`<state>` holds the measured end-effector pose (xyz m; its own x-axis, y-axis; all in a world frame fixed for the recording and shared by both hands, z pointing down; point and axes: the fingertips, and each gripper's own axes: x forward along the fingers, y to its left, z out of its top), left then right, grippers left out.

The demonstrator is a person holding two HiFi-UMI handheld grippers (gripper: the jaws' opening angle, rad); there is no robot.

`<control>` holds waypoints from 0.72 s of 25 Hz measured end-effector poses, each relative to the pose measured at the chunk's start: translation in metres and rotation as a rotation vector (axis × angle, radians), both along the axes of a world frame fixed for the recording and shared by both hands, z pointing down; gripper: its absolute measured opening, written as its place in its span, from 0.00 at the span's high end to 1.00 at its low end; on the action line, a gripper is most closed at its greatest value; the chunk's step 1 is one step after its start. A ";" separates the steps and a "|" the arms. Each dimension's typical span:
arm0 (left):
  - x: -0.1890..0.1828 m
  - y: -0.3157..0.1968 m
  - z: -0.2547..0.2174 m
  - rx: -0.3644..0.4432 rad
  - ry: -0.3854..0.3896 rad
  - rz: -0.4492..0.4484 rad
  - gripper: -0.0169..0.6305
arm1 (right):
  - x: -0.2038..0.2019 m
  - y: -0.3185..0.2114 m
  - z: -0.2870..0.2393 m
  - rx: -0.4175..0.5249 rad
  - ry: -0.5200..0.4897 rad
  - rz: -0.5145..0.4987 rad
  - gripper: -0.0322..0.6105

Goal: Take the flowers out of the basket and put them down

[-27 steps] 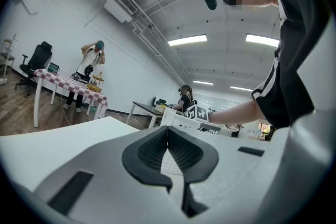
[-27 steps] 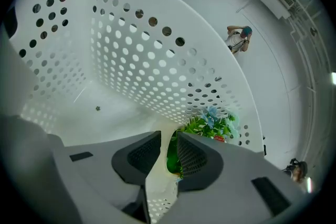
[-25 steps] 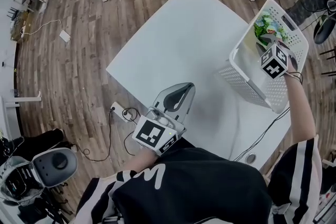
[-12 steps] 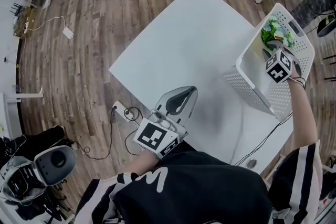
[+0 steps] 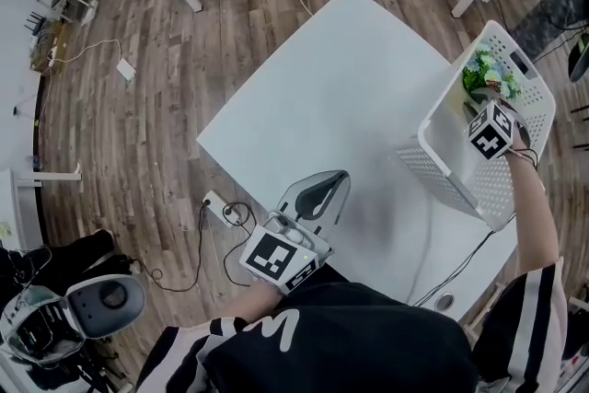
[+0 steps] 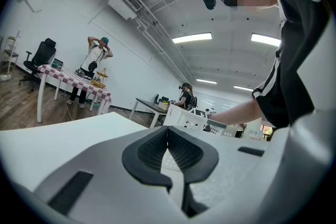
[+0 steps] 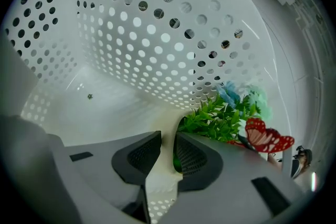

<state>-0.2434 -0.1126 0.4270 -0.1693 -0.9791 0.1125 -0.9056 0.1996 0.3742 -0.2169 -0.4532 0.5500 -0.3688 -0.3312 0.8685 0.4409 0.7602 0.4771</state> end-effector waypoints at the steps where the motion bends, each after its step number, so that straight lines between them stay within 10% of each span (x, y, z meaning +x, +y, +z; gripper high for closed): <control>1: 0.000 -0.001 0.000 0.000 0.000 0.001 0.97 | 0.000 -0.001 0.000 -0.003 -0.001 0.004 0.82; 18: 0.003 -0.003 0.002 -0.020 0.006 0.013 0.97 | -0.002 -0.005 0.009 -0.055 -0.016 0.096 0.81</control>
<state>-0.2399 -0.1161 0.4295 -0.1562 -0.9788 0.1326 -0.9059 0.1954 0.3756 -0.2194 -0.4582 0.5588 -0.3521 -0.3178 0.8803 0.3573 0.8237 0.4403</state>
